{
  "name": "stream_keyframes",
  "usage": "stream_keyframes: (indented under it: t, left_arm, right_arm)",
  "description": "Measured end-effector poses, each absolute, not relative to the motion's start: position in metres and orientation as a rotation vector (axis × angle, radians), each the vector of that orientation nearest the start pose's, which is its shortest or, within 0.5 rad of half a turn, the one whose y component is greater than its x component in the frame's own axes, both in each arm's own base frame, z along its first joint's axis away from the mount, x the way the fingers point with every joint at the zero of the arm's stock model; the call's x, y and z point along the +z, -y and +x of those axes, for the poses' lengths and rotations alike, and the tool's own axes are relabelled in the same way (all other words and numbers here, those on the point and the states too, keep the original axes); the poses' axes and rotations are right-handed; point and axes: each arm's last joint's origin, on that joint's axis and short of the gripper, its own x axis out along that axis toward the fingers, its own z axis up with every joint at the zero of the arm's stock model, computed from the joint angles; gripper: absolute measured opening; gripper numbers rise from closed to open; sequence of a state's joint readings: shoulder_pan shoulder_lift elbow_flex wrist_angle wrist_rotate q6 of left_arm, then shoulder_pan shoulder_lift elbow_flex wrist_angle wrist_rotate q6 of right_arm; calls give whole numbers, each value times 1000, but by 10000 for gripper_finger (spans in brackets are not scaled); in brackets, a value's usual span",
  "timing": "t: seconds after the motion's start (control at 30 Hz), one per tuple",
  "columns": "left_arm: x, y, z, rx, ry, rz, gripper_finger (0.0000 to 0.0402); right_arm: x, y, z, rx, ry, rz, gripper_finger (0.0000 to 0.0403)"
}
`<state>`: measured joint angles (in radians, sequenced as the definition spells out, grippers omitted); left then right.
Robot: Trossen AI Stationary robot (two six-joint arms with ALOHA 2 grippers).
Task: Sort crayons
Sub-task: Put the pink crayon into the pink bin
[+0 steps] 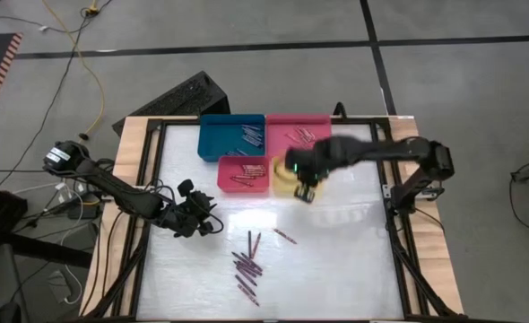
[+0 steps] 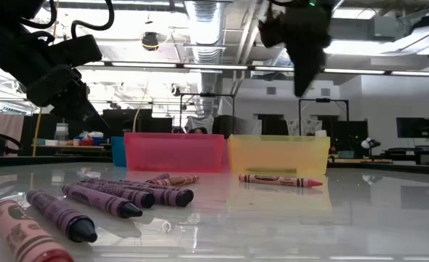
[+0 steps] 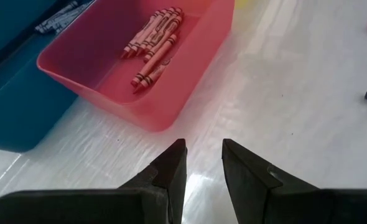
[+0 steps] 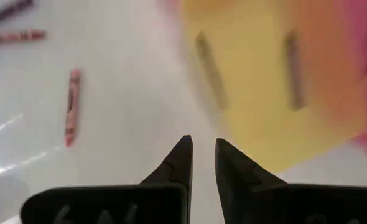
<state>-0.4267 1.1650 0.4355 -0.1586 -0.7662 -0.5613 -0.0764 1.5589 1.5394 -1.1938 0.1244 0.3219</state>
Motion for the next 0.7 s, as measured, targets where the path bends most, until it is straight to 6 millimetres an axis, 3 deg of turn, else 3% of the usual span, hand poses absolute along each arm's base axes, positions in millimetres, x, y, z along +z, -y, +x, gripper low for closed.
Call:
stream_keyframes:
  t: [0.1, 0.27, 0.47, 0.7]
  left_arm:
    - [159, 62, 185, 503, -615, -30, 94]
    - [159, 62, 185, 500, -618, -19, 94]
    - [159, 62, 185, 499, -618, -16, 94]
    - [159, 62, 185, 508, -611, -45, 94]
  right_arm:
    - [297, 2, 295, -378, -1241, 288, 63]
    - [256, -38, 297, -363, -1211, 361, 63]
    - [246, -75, 305, -287, -1040, 393, 63]
    - [224, -90, 321, -294, -945, 369, 63]
